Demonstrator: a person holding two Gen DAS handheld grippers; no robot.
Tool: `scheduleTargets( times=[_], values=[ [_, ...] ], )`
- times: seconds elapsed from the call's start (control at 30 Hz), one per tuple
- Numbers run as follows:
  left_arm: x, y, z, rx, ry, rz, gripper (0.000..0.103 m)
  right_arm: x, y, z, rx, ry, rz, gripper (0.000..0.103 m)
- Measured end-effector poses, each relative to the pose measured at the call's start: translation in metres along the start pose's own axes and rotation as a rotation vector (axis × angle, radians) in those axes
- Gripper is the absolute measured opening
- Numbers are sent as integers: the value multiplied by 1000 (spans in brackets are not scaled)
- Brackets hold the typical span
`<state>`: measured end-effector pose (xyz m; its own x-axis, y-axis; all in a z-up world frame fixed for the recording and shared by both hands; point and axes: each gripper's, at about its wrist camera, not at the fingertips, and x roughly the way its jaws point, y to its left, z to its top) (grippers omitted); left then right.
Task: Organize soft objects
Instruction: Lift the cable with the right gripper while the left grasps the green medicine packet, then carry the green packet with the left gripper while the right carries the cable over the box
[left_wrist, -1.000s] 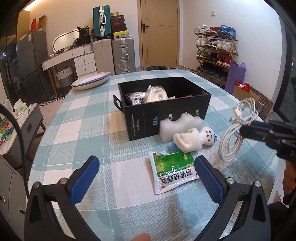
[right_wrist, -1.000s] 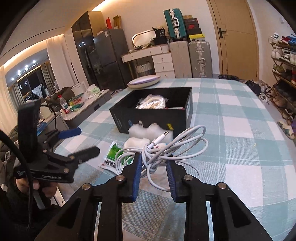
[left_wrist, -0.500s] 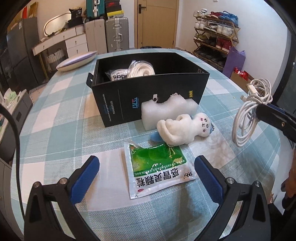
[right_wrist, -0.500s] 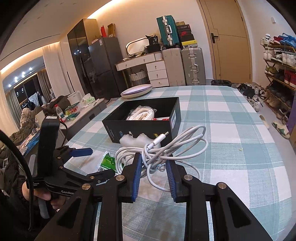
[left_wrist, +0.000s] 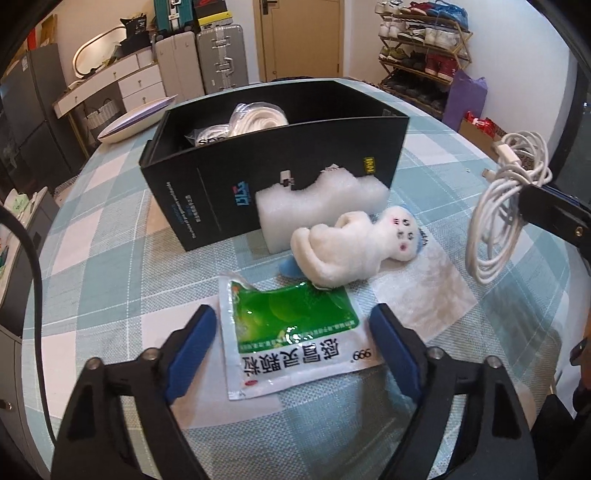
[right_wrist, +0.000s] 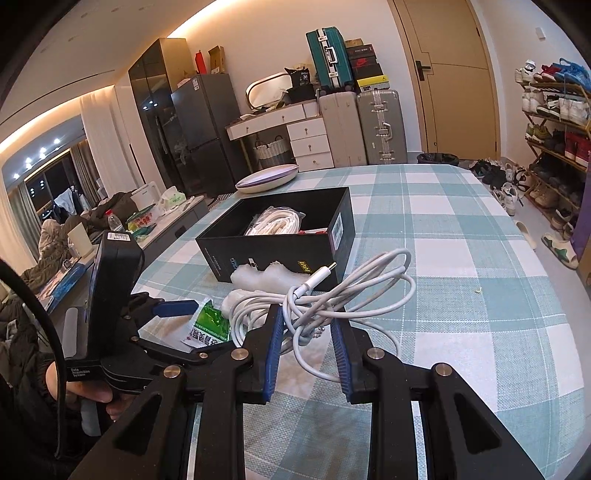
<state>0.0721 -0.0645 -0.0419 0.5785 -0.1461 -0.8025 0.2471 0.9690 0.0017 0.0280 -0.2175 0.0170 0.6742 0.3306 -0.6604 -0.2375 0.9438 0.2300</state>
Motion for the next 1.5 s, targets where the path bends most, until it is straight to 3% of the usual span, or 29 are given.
scheduleTargets(
  times=[0.17, 0.37, 0.9, 1.5],
  values=[
    [-6, -1, -3, 11, -6, -28, 62, 2, 1, -1, -6, 6, 3, 26],
    [-14, 5, -10, 19, -15, -39, 53, 3, 3, 0, -10, 6, 7, 26],
    [-41, 28, -16, -36, -90, -30, 50, 8, 9, 0, -25, 11, 9, 26],
    [-76, 51, 12, -76, -241, -11, 50, 4, 20, 14, -73, -19, -11, 26]
  ],
)
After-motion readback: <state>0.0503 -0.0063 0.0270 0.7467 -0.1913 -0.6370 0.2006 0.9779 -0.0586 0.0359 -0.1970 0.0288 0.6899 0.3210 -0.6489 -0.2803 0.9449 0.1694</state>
